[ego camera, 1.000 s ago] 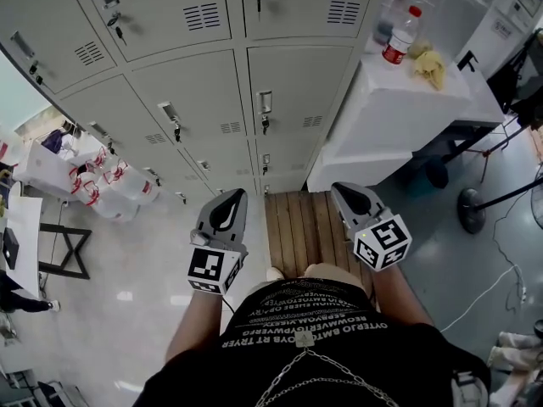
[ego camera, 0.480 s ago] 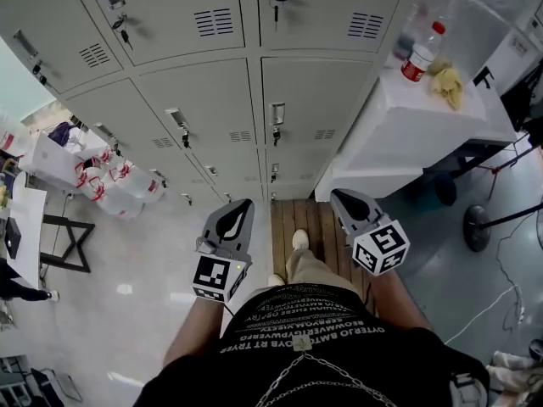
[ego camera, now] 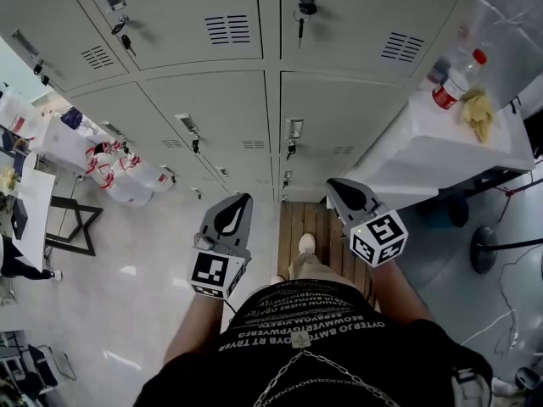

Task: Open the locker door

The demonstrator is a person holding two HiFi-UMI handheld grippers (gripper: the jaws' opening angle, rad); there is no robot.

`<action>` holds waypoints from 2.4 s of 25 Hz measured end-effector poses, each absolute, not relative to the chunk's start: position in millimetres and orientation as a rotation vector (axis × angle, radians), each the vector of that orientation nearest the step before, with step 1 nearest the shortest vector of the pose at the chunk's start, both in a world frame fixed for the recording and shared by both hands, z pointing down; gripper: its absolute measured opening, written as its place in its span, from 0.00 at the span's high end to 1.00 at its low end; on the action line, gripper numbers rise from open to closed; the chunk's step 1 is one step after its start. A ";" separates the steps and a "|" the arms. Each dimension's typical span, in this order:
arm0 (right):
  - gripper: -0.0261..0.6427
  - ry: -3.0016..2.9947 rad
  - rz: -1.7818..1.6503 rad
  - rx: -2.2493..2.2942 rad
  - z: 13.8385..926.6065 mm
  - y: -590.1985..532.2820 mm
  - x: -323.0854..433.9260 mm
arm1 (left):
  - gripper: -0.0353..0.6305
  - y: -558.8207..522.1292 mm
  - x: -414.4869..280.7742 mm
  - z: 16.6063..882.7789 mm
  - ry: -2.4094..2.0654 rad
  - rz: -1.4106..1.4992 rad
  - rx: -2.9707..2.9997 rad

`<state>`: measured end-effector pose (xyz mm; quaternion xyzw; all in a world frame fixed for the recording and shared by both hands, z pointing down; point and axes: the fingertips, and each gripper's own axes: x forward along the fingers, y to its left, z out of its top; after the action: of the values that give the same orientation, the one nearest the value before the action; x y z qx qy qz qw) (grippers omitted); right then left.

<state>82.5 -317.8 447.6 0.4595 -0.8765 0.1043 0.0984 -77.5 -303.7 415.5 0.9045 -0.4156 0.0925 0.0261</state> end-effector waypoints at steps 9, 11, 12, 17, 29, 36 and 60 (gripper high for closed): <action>0.97 -2.665 0.248 1.239 447.3 -382.6 65.8 | 0.95 -347.8 -70.7 418.7 -1.348 0.279 2.748; 0.97 -2.672 0.241 1.221 447.7 -393.9 60.8 | 0.95 -354.3 -71.7 419.6 -1.365 0.280 2.735; 0.97 -2.675 0.239 1.211 448.1 -399.1 58.1 | 0.95 -357.0 -72.6 420.4 -1.374 0.281 2.728; 0.88 -2.676 0.247 1.147 457.2 -421.4 43.4 | 0.95 -365.2 -80.9 425.6 -1.426 0.285 2.681; 0.76 -2.671 0.303 1.112 477.3 -455.5 17.4 | 0.95 -366.8 -112.5 434.0 -1.544 0.319 2.579; 0.70 -2.610 0.417 1.192 494.3 -471.3 18.6 | 0.95 -365.8 -116.6 429.5 -1.566 0.329 2.568; 0.61 -2.565 0.492 1.328 507.5 -492.5 10.1 | 0.95 -325.7 -130.9 430.2 -1.612 0.371 2.533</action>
<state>10.1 -492.5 507.5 0.4509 -0.8705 0.1670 0.1056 -130.9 -325.7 430.2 0.8359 -0.5319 0.1223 0.0581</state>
